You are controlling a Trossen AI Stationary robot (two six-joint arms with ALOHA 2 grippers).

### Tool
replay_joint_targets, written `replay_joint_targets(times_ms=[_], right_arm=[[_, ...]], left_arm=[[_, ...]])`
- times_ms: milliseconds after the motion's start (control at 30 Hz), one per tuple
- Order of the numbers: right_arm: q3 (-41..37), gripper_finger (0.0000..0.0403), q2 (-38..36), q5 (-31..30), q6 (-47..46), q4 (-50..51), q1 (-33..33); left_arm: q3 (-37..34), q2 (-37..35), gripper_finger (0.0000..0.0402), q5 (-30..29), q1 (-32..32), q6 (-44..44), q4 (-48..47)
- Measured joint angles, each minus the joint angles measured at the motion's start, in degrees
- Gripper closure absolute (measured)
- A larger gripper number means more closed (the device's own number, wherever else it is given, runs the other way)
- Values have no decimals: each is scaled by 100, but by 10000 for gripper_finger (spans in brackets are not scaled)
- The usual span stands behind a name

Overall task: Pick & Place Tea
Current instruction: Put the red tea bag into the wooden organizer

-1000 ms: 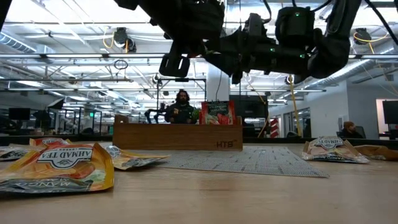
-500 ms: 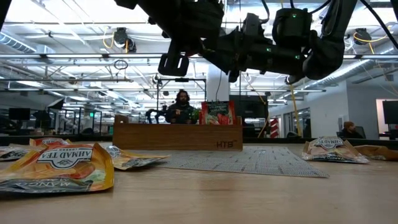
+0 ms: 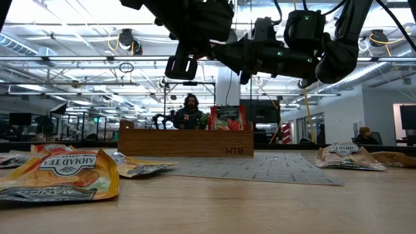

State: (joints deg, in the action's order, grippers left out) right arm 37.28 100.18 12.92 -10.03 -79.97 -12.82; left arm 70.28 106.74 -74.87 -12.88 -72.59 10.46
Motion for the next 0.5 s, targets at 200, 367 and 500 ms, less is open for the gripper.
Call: replay_joint_targets(times_ms=[200, 367, 500], right_arm=[[0, 399, -2, 62, 213, 14, 6], [0, 402, -7, 72, 263, 94, 7], [0, 402, -4, 110, 325, 209, 15]], left_arm=[[0, 0, 391, 22, -5, 175, 0], [0, 2, 329, 64, -35, 521, 12], [0, 2, 245, 50, -88, 643, 34]])
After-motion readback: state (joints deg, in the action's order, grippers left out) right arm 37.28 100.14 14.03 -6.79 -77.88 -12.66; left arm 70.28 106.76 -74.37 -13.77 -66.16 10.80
